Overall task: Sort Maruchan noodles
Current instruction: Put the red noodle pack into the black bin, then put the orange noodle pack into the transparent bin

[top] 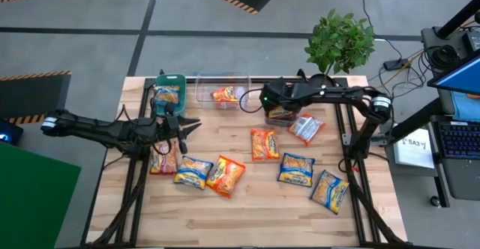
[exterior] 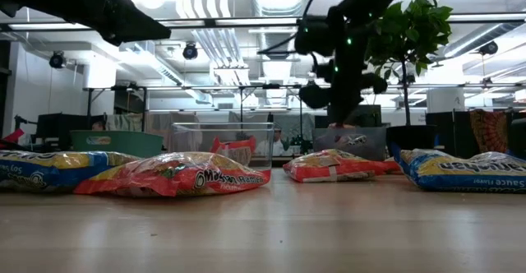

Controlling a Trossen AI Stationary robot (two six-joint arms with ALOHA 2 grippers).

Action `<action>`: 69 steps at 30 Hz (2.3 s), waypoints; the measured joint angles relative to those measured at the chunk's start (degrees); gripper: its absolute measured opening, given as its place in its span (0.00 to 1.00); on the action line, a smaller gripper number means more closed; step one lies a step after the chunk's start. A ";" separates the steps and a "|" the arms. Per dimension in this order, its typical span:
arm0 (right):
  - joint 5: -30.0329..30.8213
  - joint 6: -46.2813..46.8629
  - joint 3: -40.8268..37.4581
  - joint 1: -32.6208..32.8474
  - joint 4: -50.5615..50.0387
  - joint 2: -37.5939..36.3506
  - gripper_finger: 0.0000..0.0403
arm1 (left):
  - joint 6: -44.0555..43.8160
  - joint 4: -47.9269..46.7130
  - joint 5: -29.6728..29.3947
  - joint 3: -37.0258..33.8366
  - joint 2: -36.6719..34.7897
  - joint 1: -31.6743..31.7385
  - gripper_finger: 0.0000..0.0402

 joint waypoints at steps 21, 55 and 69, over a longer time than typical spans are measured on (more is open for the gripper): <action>-7.13 -3.70 3.04 7.19 -2.51 -6.64 0.02 | -8.17 0.46 2.32 0.00 3.11 0.00 0.10; -24.52 20.24 -23.50 24.34 5.88 -14.86 0.08 | -19.20 41.56 7.98 -0.02 43.69 -3.08 0.10; -24.97 16.65 -24.92 21.94 20.11 -12.91 0.53 | -17.95 42.42 10.65 5.97 52.96 -3.08 0.10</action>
